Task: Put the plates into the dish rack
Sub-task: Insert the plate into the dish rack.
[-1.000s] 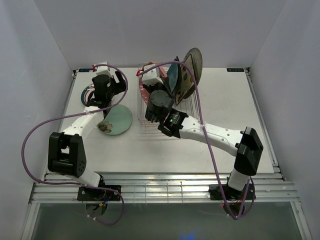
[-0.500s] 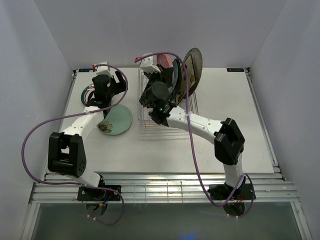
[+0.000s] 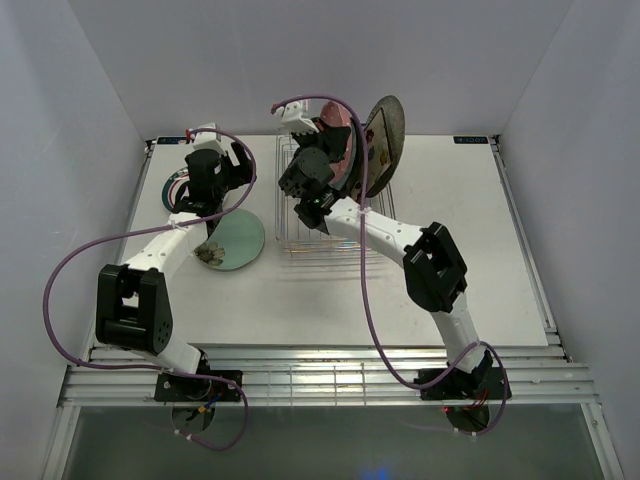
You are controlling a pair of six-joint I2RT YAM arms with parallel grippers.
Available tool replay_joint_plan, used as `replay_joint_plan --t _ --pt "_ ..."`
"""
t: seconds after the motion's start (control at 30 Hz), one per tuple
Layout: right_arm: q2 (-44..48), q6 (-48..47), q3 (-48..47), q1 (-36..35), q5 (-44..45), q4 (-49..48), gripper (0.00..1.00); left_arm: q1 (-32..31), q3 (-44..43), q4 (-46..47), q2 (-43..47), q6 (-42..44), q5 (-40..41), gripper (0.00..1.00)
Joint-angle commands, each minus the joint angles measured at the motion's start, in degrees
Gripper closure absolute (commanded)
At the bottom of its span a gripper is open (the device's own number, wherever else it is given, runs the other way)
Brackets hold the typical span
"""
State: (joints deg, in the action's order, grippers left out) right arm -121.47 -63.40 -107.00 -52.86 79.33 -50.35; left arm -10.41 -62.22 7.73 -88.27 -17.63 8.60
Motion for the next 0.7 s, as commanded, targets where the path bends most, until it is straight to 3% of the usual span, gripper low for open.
replay_joint_plan --t 0.0,0.67 --pt "1.15 2.13 -5.67 1.00 -4.71 -3.80 0.92 0.13 0.25 0.27 2.05 0.05 -0.78 0.02" --pt "-5.97 9.78 -11.47 5.31 -7.08 7.54 0.92 0.13 0.25 0.36 2.05 0.05 -1.04 0.02"
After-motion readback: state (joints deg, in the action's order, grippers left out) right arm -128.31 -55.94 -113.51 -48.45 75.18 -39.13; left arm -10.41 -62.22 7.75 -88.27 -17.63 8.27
